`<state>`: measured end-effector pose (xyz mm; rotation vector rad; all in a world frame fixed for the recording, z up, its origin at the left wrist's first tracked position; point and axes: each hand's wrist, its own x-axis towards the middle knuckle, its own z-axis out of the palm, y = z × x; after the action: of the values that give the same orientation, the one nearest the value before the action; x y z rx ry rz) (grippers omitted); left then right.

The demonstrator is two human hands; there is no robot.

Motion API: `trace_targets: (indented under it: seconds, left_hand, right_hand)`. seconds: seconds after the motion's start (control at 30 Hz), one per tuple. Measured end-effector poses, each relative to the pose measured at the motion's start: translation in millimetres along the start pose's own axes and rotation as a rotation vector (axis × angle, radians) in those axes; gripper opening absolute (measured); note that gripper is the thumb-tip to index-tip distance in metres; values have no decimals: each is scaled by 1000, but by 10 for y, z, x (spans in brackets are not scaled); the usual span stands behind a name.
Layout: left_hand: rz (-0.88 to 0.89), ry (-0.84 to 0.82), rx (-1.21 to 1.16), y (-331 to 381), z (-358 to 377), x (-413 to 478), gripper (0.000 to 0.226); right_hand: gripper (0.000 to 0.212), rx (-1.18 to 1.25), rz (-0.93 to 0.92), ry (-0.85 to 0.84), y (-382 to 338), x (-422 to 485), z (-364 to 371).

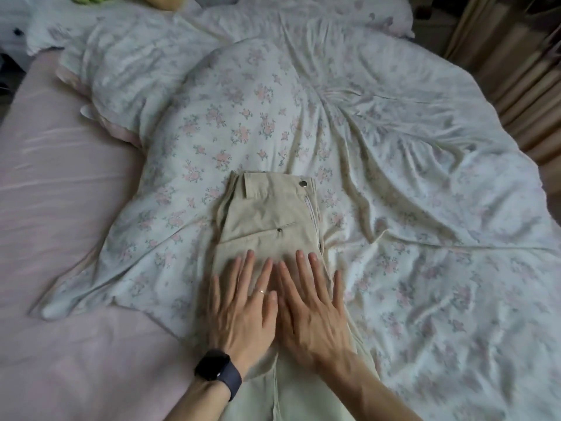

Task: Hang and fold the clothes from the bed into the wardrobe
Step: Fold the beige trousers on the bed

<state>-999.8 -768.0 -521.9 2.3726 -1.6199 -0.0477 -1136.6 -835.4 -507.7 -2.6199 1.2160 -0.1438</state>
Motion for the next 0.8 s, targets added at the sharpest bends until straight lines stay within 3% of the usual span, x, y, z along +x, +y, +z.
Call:
trace_targets:
  seconds: [0.13, 0.27, 0.33, 0.43, 0.6, 0.7, 0.8]
  left_hand:
    - [56, -150, 61, 41, 177, -629, 65]
    - [71, -254, 135, -129, 188, -553, 61]
    - [-52, -305, 153, -185, 108, -451, 58]
    - [-211, -300, 124, -160, -40, -459, 59]
    - [-10, -163, -39, 283, -346, -1662, 63]
    - [60, -203, -38, 604, -290, -2675, 66]
    - [33, -284, -3, 662, -185, -3287, 61]
  right_hand:
    - [61, 3, 28, -5, -50, -684, 114]
    - [58, -86, 80, -123, 138, -1099, 176]
    - [61, -97, 247, -166, 223, -1207, 151]
    - [63, -29, 419, -88, 154, -1361, 95]
    - [62, -12, 229, -72, -163, -2404, 95]
    - [59, 2, 86, -165, -285, -3022, 159]
    - [61, 3, 130, -233, -153, -3379, 217]
